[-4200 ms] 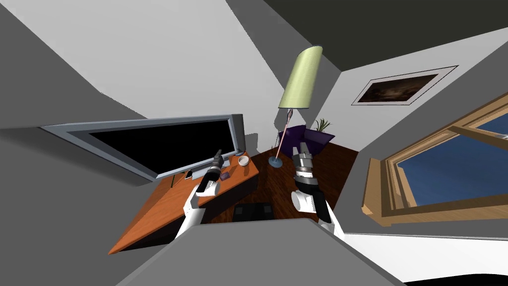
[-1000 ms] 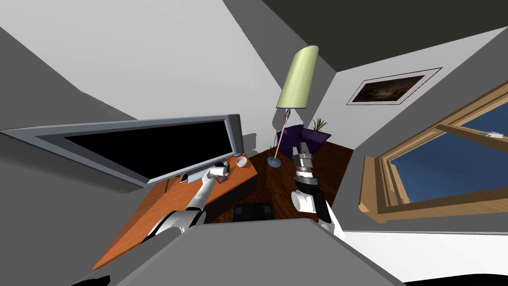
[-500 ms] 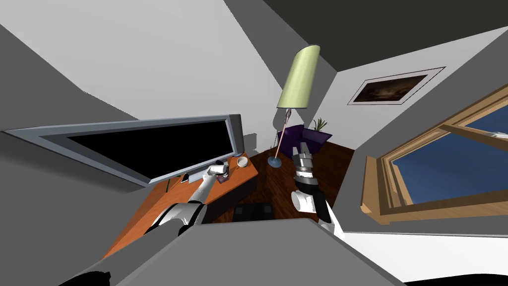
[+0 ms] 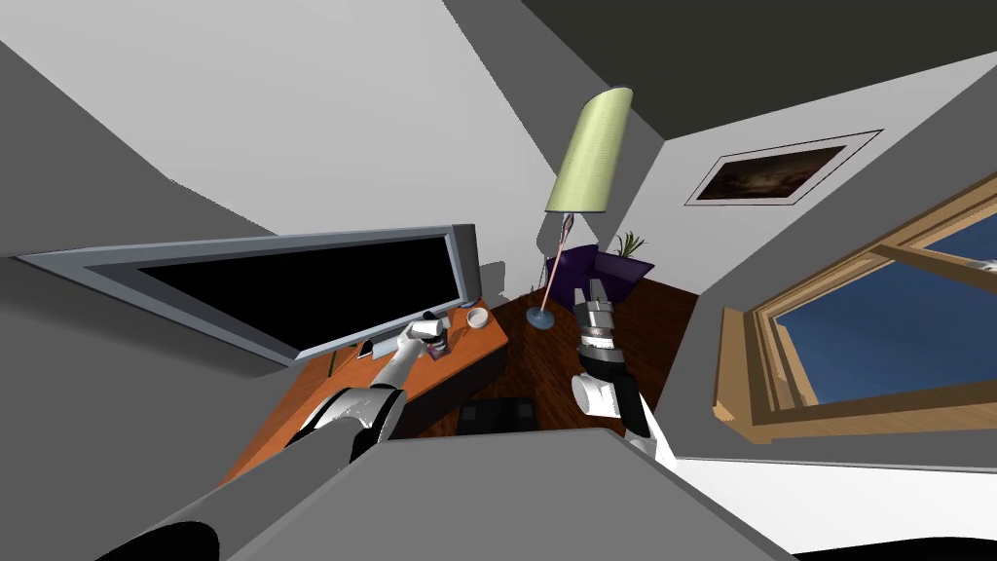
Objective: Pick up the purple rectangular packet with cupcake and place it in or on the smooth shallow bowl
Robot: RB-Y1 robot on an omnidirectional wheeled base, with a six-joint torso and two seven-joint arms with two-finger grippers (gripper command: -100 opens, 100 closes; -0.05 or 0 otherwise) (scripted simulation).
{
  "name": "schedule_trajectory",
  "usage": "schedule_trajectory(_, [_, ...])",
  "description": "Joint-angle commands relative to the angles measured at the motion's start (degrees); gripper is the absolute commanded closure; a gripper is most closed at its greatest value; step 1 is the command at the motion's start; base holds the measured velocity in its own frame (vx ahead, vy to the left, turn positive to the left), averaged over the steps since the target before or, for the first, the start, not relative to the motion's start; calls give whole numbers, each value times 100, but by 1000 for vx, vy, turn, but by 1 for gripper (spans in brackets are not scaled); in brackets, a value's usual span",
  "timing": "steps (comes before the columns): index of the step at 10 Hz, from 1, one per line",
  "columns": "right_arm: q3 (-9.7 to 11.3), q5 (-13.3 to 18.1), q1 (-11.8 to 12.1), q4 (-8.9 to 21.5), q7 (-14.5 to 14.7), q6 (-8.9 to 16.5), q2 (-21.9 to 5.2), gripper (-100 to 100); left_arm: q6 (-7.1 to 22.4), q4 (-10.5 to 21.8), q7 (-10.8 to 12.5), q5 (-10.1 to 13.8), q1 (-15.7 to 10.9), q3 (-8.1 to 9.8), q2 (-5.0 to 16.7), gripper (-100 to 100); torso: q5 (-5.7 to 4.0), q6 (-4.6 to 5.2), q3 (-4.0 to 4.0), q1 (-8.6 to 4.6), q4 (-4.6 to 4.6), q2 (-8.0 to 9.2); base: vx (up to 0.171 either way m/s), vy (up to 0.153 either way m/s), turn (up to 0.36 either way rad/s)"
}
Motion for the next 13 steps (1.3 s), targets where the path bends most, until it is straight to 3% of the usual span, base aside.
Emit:
schedule_trajectory(1, [0, 0, 0, 0, 0, 0, 0, 0, 282, 267, 105, 87, -168, 10, 68, -100, 0, 0, 0, 0, 0, 0, 7, 22, 13])
schedule_trajectory(7, [0, 0, 0, 0, 0, 0, 0, 0, 1140, 1088, 501, 371, -713, 46, 286, -100, 2, -1, -3, 8, -1, -6, 14, 33, 18])
schedule_trajectory(9, [0, 0, 0, 0, 0, 0, 0, 0, 1319, 1265, 595, 437, -829, 56, 331, -100, 0, 0, 1, -4, 0, 2, -2, 1, -5])
schedule_trajectory(10, [0, 0, 0, 0, 0, 0, 0, 0, 1255, 1195, 560, 416, -781, 53, 318, -100, -1, 0, 1, -7, 0, 3, 0, 0, 0])
schedule_trajectory(11, [0, 0, 0, 0, 0, 0, 0, 0, 1283, 1197, 573, 419, -784, 53, 320, 0, -1, 0, 2, -8, 0, 3, 0, 0, 0])
schedule_trajectory(12, [0, 0, 0, 0, 0, 0, 0, 0, 1113, 1287, 542, 389, -708, 62, 270, -100, -1, 0, 2, -8, 0, 3, 4, -5, 14])
schedule_trajectory(13, [0, 0, 0, 0, 0, 0, 0, 0, 989, 1355, 520, 367, -650, 69, 233, -100, -1, 0, 1, -10, 0, 2, 7, -8, 25])
